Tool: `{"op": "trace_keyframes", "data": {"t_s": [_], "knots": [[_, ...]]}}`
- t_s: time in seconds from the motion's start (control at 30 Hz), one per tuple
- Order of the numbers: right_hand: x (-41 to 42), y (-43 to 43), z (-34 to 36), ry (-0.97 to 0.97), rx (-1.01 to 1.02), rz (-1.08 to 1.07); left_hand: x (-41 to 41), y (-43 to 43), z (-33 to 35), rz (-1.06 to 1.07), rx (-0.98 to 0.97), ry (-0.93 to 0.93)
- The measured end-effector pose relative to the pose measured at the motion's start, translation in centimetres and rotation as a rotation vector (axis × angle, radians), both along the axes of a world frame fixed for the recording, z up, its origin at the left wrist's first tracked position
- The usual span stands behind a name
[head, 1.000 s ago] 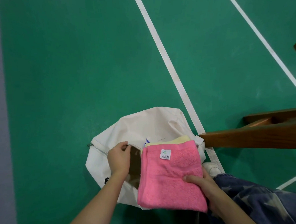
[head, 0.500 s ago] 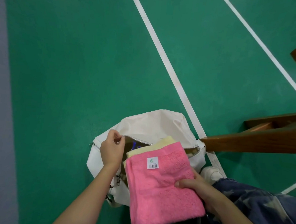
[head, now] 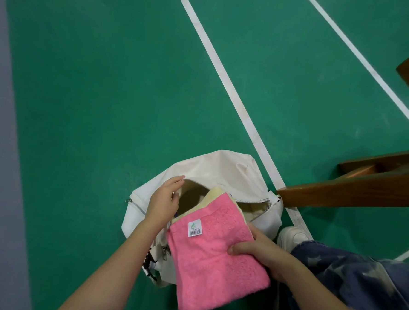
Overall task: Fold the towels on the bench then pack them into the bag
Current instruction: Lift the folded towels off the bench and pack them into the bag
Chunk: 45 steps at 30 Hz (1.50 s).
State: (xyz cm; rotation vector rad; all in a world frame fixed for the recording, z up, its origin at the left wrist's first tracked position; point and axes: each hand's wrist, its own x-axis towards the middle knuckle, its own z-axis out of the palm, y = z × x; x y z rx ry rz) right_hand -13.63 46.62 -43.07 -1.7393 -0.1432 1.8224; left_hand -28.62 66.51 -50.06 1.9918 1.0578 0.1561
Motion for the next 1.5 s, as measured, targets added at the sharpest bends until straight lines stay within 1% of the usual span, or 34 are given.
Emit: {"op": "trace_keyframes", "data": {"t_s": [0.17,0.33,0.4,0.5,0.7,0.8,0.93,1.07,1.17,1.3,1.4,1.5], "knots": [[-0.3,0.3,-0.4,-0.085,0.001,-0.014,-0.1,-0.5,0.9,-0.029,-0.049,-0.051],[-0.3,1.0,-0.5,-0.183,-0.007,-0.146,-0.6,-0.7,1.5,-0.070,0.049,-0.008],[-0.1,1.1,-0.8,-0.204,-0.003,-0.155,-0.5,-0.5,1.9,-0.092,0.088,0.004],[-0.4,1.4,-0.8,-0.248,-0.028,-0.055,-0.3,-0.3,2.2,-0.055,0.059,-0.022],[-2.1,2.9,-1.3,-0.268,-0.042,0.149,-0.9,-0.8,2.0,-0.007,0.028,-0.096],[-2.8,3.7,-2.0,-0.309,-0.064,0.237,-1.4,-0.8,1.5,0.063,-0.025,-0.123],[-3.6,4.2,-2.4,-0.323,-0.097,0.389,-1.3,-0.8,1.1,0.130,-0.076,-0.114],[-4.1,5.1,-2.8,-0.328,-0.081,0.511,-1.8,-0.3,0.8,0.099,-0.071,-0.103],[-3.9,6.0,-2.8,-0.401,-0.071,0.547,-2.2,-0.1,0.8,-0.006,-0.021,-0.083],[-3.4,6.8,-2.9,-0.484,-0.061,0.544,-2.2,-0.1,1.1,-0.071,0.043,-0.026],[-2.8,7.3,-2.8,-0.559,-0.040,0.514,-2.2,0.0,1.1,-0.071,0.027,0.000],[-2.5,7.8,-2.7,-0.626,-0.021,0.443,-1.9,0.3,1.4,-0.077,0.071,-0.010]]}}
